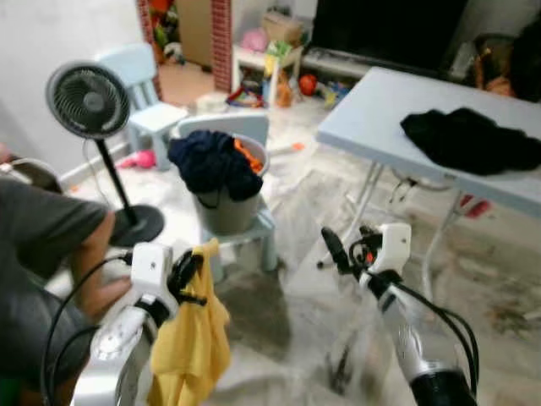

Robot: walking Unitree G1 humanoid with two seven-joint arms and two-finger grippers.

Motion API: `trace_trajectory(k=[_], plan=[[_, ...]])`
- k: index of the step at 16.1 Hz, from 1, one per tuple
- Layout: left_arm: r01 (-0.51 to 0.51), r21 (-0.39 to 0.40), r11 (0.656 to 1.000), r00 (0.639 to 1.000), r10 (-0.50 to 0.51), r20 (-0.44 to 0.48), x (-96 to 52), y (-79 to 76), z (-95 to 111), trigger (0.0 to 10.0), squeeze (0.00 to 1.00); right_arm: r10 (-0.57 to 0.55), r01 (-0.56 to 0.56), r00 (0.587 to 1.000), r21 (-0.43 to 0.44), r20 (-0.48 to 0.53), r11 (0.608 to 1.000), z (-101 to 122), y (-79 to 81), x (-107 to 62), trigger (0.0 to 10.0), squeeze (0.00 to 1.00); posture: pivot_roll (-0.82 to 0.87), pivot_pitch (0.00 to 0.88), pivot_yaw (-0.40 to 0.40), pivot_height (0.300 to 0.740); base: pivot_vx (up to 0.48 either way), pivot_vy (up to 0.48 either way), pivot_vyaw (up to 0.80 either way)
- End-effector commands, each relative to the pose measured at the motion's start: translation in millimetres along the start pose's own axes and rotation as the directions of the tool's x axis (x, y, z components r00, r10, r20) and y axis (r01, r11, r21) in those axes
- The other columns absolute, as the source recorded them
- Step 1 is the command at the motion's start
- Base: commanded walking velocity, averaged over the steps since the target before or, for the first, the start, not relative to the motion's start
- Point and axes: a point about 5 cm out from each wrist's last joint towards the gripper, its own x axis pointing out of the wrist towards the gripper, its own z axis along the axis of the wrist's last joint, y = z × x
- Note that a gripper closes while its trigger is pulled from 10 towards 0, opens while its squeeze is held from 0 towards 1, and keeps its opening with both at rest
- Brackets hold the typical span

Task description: Hang hanger

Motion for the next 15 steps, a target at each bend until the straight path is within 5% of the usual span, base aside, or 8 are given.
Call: trace_trajectory(k=[1, 10, 15], plan=[[0.032, 0.014, 0.999, 0.998, -0.033, 0.053, 3.8, -3.7, 11.9, 10.0, 0.0, -0.01, 0.01, 1.0, 0.006, 0.011, 1.0, 2.0, -1.7, -0.9, 10.0, 0.0, -0.06, 0.0, -0.034, 0.74, 0.465, 0.0, 0.0], [0.053, 0.004, 0.999, 0.997, -0.053, 0.051, 2.9, -6.9, 10.6, 10.0, 0.0, -0.013, 0.013, 1.0, 0.003, 0.01, 1.0, 1.4, -1.9, -2.8, 10.0, 0.0, -0.06, 0.0, -0.033, 0.74, 0.455, 0.0, 0.0], [0.049, 0.007, 0.999, 0.998, -0.049, 0.039, 2.3, -8.1, 6.8, 10.0, 0.0, -0.014, 0.014, 1.0, 0.006, 0.003, 1.0, 0.6, -2.3, -3.6, 10.0, 0.0, -0.06, 0.0, -0.034, 0.74, 0.449, 0.0, -0.8]])
